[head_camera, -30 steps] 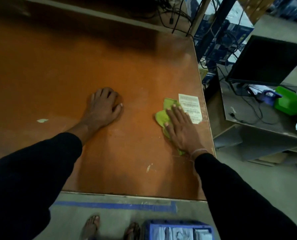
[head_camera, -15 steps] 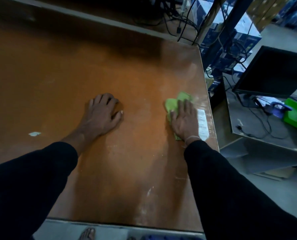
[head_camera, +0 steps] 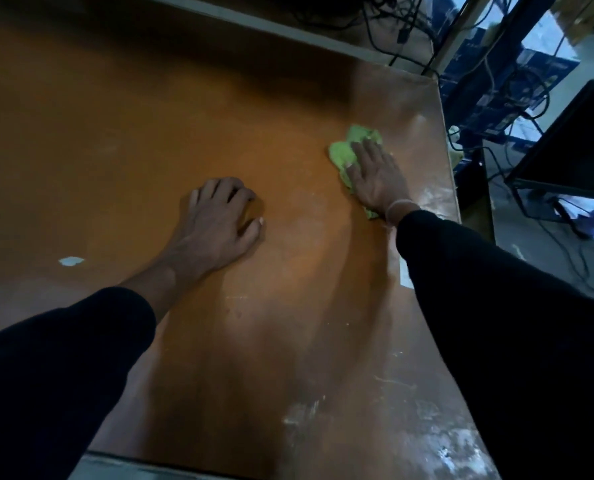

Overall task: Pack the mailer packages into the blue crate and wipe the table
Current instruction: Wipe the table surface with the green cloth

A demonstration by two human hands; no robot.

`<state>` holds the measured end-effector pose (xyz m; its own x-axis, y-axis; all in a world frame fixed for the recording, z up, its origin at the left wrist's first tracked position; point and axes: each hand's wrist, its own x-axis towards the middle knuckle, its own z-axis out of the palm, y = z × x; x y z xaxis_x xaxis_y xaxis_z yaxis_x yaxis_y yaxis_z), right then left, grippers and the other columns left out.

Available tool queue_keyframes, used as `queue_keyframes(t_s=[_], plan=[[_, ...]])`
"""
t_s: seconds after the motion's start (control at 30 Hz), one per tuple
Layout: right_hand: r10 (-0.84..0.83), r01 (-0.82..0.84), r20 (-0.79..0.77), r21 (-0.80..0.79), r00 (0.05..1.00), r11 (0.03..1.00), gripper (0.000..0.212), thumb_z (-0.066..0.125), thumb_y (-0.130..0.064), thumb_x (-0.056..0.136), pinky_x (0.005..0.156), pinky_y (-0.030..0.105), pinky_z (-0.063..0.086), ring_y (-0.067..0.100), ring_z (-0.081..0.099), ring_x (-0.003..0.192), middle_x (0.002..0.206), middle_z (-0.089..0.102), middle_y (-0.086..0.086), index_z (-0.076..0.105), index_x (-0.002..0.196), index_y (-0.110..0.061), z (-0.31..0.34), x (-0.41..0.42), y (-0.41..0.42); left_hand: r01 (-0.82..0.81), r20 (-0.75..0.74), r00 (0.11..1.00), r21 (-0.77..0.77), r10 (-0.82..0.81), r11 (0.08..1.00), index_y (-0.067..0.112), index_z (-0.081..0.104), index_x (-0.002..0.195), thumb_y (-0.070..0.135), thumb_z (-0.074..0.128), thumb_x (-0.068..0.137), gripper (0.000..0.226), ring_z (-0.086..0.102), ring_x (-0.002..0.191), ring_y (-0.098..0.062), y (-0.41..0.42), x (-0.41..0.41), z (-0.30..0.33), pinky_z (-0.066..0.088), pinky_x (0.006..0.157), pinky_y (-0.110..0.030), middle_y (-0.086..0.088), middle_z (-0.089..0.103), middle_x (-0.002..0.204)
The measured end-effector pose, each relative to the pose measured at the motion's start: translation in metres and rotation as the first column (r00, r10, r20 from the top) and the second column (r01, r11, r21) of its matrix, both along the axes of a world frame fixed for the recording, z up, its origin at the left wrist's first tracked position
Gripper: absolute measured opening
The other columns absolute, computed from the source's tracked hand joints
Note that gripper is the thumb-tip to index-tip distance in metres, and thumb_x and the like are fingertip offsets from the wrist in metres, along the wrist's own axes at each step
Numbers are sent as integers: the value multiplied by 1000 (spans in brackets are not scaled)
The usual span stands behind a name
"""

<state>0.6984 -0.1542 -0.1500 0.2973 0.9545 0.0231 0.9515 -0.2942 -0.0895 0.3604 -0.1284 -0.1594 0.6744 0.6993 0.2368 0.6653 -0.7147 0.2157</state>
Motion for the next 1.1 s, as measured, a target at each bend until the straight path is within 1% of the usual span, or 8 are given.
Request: queue_keyframes(t_s=[0.1,0.3,0.43,0.63,0.8,0.87,1.0,1.1], plan=[[-290,290,26,-1,957,957,68,15,-51,102,124,49,13,32,10,154,166,14,14,19,159,-15,-3,-4,16,-1,-14,1000,2,1,1000,18,54,135,55,39,98,54,43,123,-31,1,0,0,33,95,-45,-5,48,135],[207,-207,6,12,978,978,74,8,-59,98,124,48,16,28,19,152,165,22,11,25,158,-20,-9,-43,-19,-2,6,1000,-7,2,1000,16,54,134,53,38,98,54,42,124,-31,-4,-2,3,32,96,-45,-8,48,136],[-177,178,-11,38,984,983,67,18,-51,103,123,49,16,32,17,152,164,21,16,28,157,-14,-3,-42,-55,4,-18,1000,-15,-5,1000,16,52,135,52,36,99,54,42,123,-32,-5,-1,7,32,96,-46,-8,47,137],[221,-222,22,77,975,972,60,23,-49,105,124,46,16,27,18,153,164,25,10,31,156,-18,-7,-118,-124,-7,-33,999,-27,6,1000,15,52,135,49,41,101,49,42,123,-33,-7,-1,8,33,98,-47,-9,47,137],[-229,230,-22,82,973,970,67,19,-50,102,123,50,17,32,17,153,163,24,15,31,156,-12,-2,-125,-162,-11,-43,999,-46,9,999,14,53,135,48,41,102,49,42,123,-33,-9,-3,11,34,99,-47,-9,47,137],[-200,198,7,93,980,976,66,20,-49,102,122,51,19,32,19,152,163,24,15,32,155,-12,-3,-161,-173,-13,-41,999,-49,11,999,14,53,134,47,42,102,48,42,123,-33,-10,-6,11,34,100,-47,-9,47,137],[87,-88,28,64,996,994,60,21,-48,106,125,46,14,24,12,154,166,19,8,28,157,-18,-4,-218,-220,35,11,999,-72,-35,997,12,56,130,39,47,101,41,43,123,-33,-15,-17,11,34,101,-47,-10,50,133],[-201,199,14,81,980,977,63,18,-50,105,123,49,19,25,13,154,165,20,10,27,157,-17,-3,-217,-246,88,7,996,-27,-88,996,10,58,126,36,49,101,38,44,122,-33,-16,-40,15,33,100,-47,-11,52,130]])
